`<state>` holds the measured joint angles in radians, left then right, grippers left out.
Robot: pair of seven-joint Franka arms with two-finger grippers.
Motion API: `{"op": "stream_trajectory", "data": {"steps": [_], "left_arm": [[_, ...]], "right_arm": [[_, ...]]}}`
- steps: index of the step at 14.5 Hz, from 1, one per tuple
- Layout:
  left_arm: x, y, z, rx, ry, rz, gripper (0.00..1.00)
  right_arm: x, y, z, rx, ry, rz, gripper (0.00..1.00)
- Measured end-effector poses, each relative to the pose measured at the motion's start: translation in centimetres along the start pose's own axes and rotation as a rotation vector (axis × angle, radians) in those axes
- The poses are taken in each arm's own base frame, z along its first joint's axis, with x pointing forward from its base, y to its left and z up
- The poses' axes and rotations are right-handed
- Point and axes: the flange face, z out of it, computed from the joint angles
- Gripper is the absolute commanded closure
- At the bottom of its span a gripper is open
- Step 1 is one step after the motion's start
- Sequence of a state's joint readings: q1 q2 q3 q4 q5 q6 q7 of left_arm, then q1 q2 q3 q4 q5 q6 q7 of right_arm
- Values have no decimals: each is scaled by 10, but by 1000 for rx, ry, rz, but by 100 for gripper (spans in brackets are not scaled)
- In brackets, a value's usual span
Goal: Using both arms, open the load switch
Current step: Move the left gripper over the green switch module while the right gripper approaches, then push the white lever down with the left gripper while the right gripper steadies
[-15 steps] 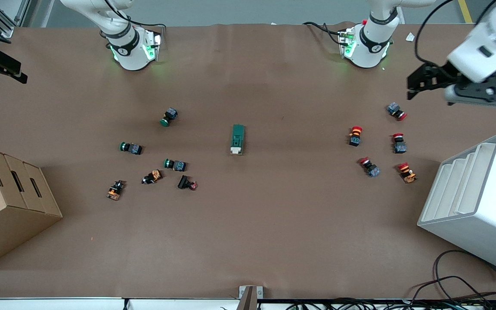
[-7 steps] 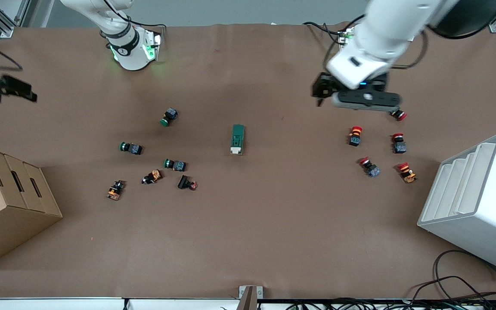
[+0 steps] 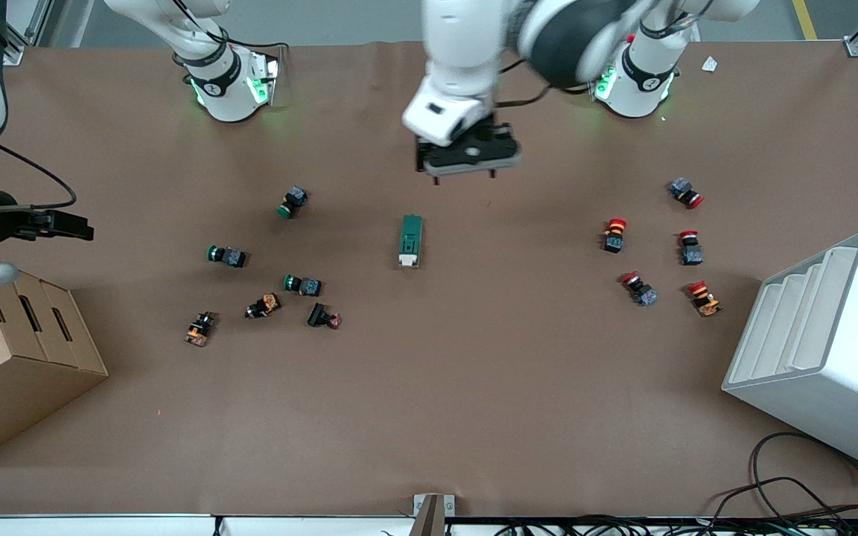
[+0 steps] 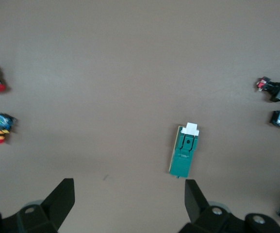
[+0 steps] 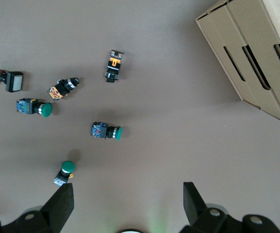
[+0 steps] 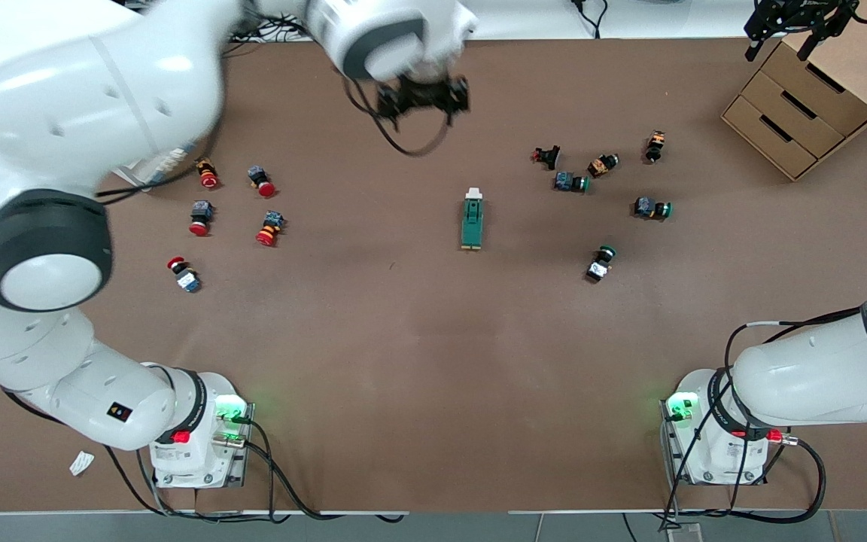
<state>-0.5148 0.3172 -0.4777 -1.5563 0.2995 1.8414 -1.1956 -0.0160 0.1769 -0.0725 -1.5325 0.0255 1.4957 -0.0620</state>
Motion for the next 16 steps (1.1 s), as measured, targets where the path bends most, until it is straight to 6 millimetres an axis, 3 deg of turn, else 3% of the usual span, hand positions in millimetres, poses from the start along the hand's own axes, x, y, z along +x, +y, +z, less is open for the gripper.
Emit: {"op": "stream_trajectory", "data": {"steps": [4, 8, 12, 14, 16], "left_arm": [[-75, 59, 71, 88, 127, -89, 0], [-143, 98, 155, 97, 305, -207, 0], [-204, 115, 233, 74, 458, -215, 1], [-222, 115, 261, 56, 527, -193, 1], [-233, 110, 288, 21, 605, -185, 1]], "right_arm": [[-2, -19, -4, 77, -4, 187, 0], [-3, -69, -3, 61, -15, 338, 0], [-3, -78, 3, 54, -30, 398, 0], [0, -80, 7, 53, -27, 426, 0], [9, -98, 18, 48, -21, 479, 0]]}}
